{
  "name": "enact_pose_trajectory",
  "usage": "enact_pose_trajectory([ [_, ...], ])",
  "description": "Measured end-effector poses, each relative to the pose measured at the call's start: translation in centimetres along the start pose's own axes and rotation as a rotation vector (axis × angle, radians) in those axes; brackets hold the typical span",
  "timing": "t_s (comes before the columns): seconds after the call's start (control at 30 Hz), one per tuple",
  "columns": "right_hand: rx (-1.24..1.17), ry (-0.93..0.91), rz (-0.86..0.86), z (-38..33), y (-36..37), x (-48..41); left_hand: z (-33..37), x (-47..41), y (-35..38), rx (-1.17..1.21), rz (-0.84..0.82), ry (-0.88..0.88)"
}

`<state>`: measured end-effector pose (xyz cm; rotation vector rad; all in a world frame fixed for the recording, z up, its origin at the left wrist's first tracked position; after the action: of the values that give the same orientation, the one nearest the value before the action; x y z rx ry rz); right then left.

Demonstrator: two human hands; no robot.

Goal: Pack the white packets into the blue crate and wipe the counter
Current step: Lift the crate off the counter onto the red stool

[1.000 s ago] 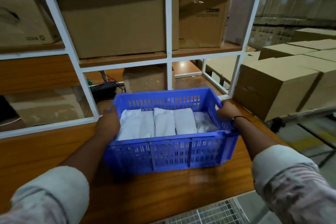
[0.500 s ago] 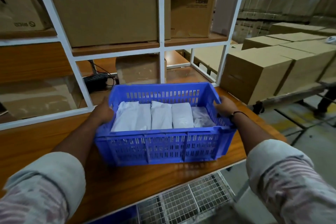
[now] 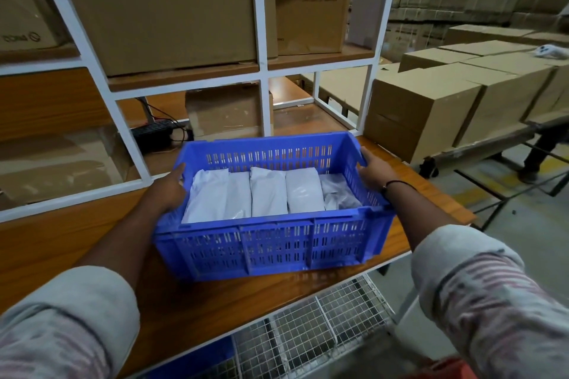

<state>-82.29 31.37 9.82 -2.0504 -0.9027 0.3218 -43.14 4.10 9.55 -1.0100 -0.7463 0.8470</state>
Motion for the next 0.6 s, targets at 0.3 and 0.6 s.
enact_pose_trajectory([
  [0.3,0.414,-0.019,0.009,0.3,0.0,2.8,0.4,0.2,1.0,-0.2,0.045,0.013],
  [0.6,0.543,-0.135,0.098,5.3,-3.5,10.9,5.3,5.1,3.4,-0.38,0.122,0.213],
])
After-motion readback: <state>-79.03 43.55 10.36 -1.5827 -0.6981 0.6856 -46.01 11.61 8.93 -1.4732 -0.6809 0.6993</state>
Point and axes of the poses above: each hand's wrist, its own x-axis away from the middle knuckle, its own y-axis out of the palm, z = x × y, the point moved 3 cm from there along -x, towards the middle knuckle, and after that the axes turned 4 degrees about -z, right-handed, at the moved point
